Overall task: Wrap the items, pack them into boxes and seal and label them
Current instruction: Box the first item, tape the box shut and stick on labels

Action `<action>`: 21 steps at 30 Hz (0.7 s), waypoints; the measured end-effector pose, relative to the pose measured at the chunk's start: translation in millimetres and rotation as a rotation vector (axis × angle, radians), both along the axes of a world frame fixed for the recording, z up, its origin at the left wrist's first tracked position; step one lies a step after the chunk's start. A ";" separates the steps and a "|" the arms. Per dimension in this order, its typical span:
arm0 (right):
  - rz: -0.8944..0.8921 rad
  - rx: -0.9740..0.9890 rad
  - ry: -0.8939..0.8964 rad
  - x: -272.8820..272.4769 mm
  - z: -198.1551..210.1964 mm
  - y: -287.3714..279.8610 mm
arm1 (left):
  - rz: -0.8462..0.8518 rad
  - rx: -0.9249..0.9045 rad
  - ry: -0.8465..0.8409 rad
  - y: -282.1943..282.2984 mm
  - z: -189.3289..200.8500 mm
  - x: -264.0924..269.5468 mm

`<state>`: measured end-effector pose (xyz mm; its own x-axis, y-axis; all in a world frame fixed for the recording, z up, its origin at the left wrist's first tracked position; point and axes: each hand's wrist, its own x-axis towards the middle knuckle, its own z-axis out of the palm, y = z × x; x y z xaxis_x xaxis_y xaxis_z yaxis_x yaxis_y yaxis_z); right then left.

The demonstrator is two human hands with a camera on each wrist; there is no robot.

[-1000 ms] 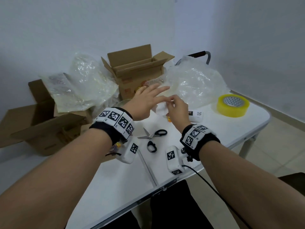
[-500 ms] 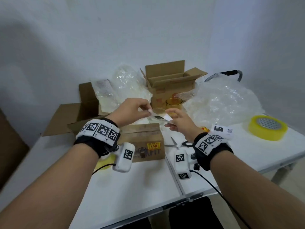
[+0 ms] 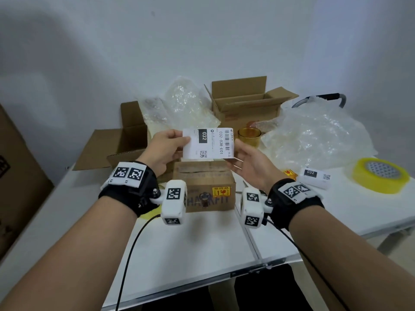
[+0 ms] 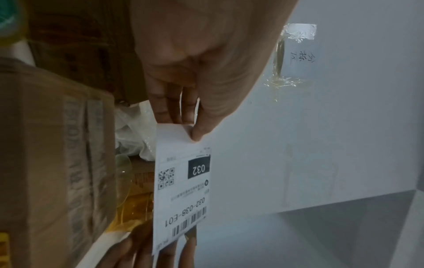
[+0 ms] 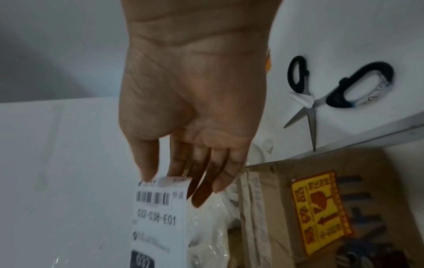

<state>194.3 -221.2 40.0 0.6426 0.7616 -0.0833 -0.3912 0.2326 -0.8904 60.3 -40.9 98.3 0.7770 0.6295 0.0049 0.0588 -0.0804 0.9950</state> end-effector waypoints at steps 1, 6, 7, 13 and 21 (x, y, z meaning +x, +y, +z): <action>-0.038 -0.022 -0.048 0.1 -1.6 1.7 | 0.005 -0.009 0.000 -0.9 -3.3 -0.4; -0.248 -0.228 -0.283 -3.3 -9.0 10.4 | 0.042 0.014 -0.005 -1.4 -21.1 -4.1; -0.285 -0.249 -0.323 -3.4 -11.6 12.2 | 0.061 0.045 0.009 0.3 -25.3 -5.4; -0.365 -0.381 -0.524 -25.1 -28.6 20.8 | 0.148 0.449 0.213 -1.1 -49.0 -14.8; -0.409 -0.546 -0.783 -32.1 -38.4 30.5 | 0.177 0.612 0.338 -7.3 -59.1 -20.3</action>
